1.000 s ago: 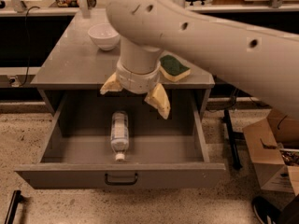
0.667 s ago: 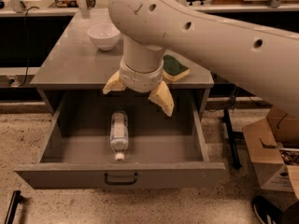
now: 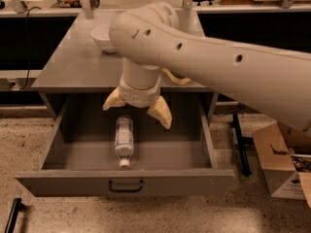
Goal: Pick blue plastic bottle from top drawer and place on counter
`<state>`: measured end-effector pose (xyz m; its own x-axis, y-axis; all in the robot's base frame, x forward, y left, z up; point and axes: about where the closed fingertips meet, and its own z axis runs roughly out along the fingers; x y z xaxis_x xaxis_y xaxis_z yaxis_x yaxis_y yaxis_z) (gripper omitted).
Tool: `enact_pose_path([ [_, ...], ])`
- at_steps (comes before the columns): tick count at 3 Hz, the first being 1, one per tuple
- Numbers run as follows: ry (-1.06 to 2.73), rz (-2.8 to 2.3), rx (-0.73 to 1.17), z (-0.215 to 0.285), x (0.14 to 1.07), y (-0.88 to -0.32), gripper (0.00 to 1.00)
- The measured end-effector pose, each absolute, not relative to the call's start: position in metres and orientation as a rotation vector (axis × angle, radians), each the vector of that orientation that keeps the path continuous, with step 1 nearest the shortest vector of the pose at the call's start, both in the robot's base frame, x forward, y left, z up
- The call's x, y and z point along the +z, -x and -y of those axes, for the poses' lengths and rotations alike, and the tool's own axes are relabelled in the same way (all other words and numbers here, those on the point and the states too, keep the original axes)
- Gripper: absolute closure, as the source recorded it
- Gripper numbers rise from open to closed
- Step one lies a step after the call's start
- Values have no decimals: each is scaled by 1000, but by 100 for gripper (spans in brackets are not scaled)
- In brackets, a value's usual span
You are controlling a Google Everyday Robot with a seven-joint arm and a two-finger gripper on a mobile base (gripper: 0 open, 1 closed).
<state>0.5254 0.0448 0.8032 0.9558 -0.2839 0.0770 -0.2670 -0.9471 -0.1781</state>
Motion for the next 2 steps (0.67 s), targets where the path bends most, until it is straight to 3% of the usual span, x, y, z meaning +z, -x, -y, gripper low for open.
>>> enact_pose_path([
  [2, 2901, -417, -190, -53, 807, -533, 0],
])
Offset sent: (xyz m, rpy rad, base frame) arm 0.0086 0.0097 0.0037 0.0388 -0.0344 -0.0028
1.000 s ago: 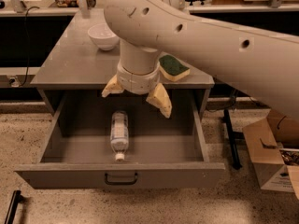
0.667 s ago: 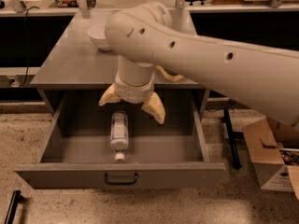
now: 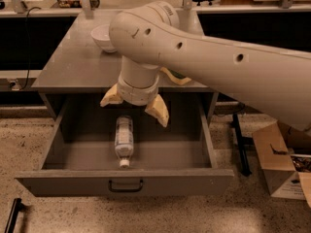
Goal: Pick blue plastic bottle from top drawer and place on counter
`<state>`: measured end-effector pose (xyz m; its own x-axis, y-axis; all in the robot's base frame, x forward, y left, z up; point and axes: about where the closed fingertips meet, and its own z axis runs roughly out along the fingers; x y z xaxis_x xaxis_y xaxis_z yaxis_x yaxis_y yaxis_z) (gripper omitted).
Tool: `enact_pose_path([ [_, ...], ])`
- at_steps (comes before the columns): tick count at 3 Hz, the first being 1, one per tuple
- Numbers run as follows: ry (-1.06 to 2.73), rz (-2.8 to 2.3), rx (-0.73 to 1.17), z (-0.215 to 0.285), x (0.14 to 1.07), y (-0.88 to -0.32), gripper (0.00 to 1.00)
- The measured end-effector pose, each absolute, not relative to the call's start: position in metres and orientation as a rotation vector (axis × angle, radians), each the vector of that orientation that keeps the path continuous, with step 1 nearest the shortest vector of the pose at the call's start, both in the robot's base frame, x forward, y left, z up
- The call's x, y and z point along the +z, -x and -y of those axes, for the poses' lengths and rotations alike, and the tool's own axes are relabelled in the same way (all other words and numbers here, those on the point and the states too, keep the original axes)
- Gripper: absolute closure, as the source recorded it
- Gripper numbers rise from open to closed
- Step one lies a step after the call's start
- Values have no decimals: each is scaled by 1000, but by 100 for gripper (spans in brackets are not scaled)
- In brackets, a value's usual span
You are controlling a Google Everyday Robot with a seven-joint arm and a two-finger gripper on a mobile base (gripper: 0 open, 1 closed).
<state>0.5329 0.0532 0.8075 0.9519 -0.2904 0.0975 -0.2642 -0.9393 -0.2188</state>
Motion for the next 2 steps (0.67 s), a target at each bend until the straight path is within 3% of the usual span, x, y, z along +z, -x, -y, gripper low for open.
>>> enact_pose_path([
  [2, 3017, -219, -86, -79, 751, -546, 0],
])
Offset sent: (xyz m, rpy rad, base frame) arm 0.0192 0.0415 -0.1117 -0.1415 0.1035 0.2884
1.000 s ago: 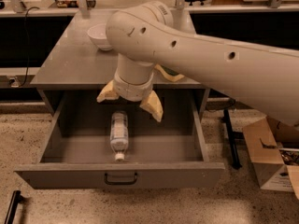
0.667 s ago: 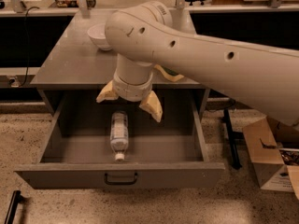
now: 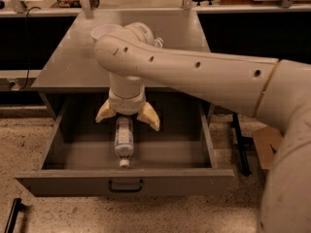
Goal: Pick blue plastic bottle from top drawer and place on counter
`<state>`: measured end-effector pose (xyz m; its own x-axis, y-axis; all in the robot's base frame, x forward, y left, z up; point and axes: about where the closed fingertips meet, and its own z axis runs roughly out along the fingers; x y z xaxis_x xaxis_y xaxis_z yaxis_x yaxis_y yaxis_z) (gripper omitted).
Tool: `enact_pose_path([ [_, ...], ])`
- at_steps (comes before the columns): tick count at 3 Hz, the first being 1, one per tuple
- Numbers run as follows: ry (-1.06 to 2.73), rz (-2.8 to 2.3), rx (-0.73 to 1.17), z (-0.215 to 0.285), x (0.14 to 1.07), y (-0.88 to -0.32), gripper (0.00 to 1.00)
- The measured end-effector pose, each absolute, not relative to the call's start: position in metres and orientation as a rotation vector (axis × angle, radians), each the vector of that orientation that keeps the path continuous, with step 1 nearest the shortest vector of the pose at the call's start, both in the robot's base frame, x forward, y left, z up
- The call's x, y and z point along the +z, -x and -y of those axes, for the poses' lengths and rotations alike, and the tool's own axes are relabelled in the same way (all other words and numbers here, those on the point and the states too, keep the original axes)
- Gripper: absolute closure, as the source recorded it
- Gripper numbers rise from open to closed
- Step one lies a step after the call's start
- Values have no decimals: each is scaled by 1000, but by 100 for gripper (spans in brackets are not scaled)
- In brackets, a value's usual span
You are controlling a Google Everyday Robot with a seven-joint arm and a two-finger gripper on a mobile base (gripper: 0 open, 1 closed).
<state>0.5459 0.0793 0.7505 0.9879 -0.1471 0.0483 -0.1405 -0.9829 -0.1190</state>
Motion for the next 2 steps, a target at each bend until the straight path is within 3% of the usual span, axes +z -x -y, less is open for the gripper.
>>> enact_pose_path([
  [2, 3078, -170, -27, -92, 717, -552, 0],
])
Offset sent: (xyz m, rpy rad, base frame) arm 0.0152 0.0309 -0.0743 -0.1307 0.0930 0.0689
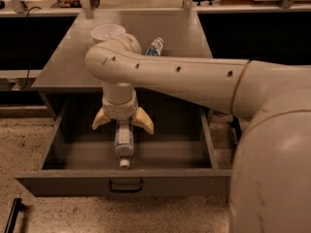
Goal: Pick blue plastic bottle from top drawer and place on counter
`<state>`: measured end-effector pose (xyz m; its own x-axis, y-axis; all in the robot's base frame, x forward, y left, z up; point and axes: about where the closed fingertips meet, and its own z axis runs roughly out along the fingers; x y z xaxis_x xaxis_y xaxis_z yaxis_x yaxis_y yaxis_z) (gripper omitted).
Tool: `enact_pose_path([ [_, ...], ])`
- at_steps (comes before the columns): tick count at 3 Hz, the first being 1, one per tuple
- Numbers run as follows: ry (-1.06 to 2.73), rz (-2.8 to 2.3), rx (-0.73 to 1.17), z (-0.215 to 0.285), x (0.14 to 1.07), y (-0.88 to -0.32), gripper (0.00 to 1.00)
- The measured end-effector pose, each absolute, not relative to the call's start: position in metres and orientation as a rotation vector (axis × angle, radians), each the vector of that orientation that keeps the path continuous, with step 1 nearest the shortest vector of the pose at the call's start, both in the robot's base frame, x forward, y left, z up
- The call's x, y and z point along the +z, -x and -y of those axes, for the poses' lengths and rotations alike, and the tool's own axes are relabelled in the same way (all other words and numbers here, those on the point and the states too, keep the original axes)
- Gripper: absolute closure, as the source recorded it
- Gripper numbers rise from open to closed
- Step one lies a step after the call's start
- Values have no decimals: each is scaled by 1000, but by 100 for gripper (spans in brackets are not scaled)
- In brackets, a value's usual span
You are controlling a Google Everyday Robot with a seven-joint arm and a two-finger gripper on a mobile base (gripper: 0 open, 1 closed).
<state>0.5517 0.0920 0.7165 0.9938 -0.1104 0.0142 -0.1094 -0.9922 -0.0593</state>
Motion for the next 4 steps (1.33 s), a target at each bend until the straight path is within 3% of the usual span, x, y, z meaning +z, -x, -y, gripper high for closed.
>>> enact_pose_path([
  [2, 3097, -144, -63, -94, 655, -570, 0],
  [4, 3039, -33, -123, -113, 621, -575, 31],
])
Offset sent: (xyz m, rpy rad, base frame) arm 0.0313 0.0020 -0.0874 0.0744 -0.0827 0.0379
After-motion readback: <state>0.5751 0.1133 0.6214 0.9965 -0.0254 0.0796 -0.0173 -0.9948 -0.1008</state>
